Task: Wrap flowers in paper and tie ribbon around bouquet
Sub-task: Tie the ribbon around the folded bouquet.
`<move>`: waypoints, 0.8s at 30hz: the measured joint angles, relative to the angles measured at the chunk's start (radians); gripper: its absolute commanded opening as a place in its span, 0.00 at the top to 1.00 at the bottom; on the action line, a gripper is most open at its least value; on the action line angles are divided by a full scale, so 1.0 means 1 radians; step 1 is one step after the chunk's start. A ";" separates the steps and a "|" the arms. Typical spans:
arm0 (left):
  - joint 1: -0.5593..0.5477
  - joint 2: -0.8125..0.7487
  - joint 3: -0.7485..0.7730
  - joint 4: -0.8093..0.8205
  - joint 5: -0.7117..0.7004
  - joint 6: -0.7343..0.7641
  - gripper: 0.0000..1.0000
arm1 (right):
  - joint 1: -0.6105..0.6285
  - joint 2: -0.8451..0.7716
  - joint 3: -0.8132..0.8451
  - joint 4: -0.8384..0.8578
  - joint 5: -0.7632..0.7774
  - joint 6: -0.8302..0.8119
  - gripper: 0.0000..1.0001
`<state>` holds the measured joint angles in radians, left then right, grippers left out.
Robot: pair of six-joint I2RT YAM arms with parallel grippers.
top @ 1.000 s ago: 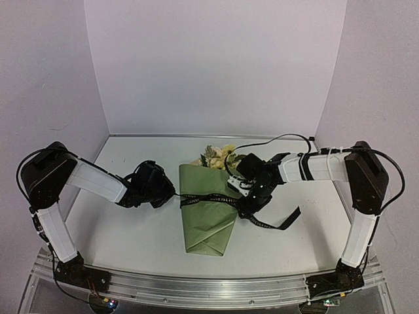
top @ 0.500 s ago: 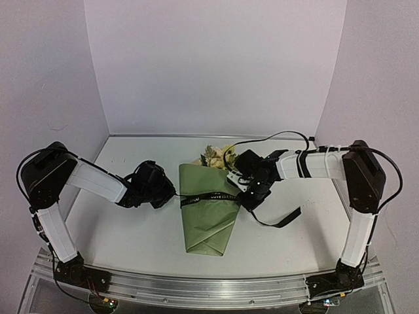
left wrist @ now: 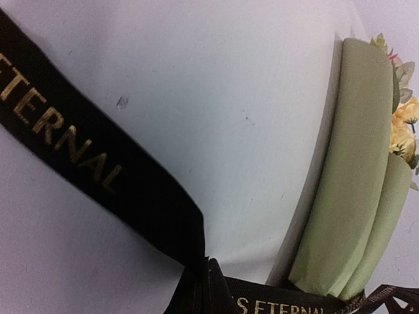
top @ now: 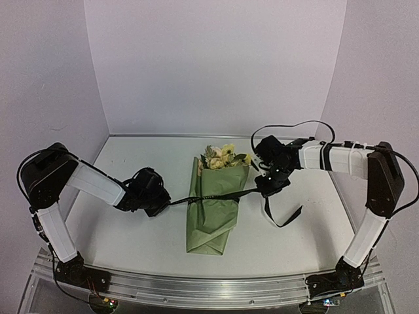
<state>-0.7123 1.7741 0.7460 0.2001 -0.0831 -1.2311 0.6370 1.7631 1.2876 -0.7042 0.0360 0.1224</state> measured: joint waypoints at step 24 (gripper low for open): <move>0.119 -0.157 0.014 -0.045 -0.005 0.192 1.00 | -0.079 -0.050 -0.215 0.006 -0.093 0.245 1.00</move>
<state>-0.5935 1.6167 0.7595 0.1550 -0.0881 -1.0396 0.5577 1.7130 1.0727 -0.6980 -0.0573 0.3673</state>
